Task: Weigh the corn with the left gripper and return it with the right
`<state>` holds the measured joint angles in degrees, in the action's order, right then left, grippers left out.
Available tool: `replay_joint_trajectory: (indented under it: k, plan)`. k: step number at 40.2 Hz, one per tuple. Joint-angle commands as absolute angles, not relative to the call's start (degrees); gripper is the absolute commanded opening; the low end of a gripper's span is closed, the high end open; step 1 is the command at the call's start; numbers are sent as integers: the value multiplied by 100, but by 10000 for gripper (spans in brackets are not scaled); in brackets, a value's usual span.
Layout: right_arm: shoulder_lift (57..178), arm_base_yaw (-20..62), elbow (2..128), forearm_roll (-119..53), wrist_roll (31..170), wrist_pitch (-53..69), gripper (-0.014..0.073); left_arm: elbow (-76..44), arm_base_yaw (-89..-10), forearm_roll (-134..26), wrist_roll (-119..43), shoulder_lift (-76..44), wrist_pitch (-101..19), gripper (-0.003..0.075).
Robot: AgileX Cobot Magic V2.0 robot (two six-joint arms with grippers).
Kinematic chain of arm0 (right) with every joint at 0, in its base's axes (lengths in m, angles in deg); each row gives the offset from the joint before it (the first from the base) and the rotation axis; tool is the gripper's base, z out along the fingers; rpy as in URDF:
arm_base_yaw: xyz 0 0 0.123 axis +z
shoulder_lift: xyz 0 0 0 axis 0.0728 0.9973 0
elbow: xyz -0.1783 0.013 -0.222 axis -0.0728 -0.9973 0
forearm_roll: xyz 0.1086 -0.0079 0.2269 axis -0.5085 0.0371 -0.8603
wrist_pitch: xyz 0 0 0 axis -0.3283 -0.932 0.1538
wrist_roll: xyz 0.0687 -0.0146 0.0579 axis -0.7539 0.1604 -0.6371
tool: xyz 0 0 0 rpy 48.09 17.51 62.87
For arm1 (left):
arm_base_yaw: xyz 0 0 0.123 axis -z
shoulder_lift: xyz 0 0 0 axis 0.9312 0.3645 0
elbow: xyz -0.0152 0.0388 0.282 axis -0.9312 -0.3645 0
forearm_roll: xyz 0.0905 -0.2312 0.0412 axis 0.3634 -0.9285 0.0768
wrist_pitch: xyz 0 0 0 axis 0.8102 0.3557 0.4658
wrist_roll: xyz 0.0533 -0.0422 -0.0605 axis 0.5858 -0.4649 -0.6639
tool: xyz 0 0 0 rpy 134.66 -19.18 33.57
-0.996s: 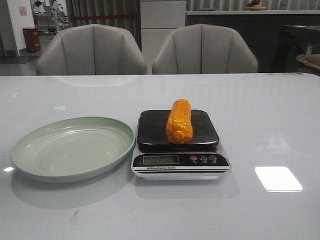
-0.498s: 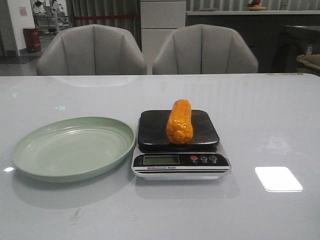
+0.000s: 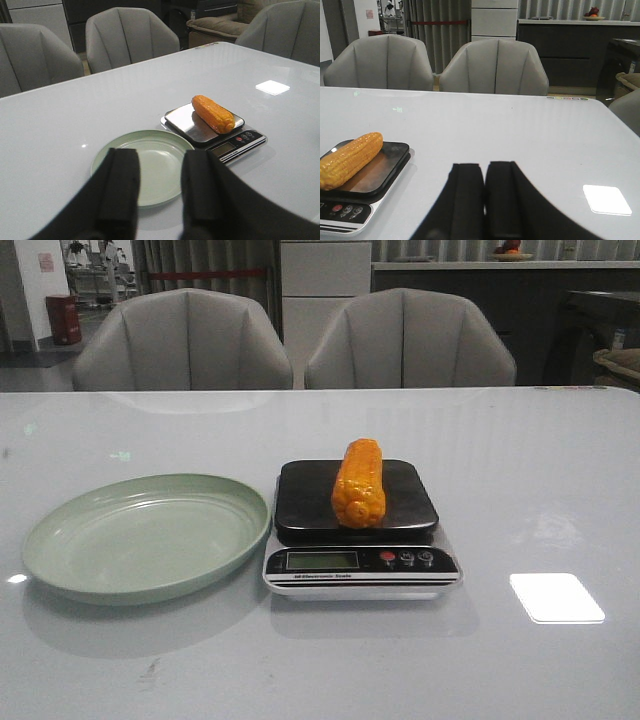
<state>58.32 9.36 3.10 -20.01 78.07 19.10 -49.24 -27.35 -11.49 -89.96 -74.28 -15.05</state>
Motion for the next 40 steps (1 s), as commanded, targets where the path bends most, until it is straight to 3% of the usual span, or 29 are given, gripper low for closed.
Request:
replay_joint_trajectory:
  k: [1, 12, 18, 31, 40]
  plan:
    - [5725, 921, 287, -1939, 7853, 2342, 159, -4803, -2728, -1120, -8982, -7496, -1983, 112]
    - [5725, 929, 439, -1939, 7853, 2918, 159, -4816, -2728, -1120, -8982, -7496, -2032, 121]
    - [5952, 929, 1127, -1939, 7853, 2369, 159, -4816, -2728, -1120, -8982, -7496, -2069, 121]
    - [7658, 929, 2707, -1939, 7853, 802, 159, -4816, -2728, -1120, -8982, -7496, -2069, 121]
    - [8083, 929, 2834, -1939, 7853, 667, 159, -4816, -2728, -1120, -8982, -7496, -2069, 121]
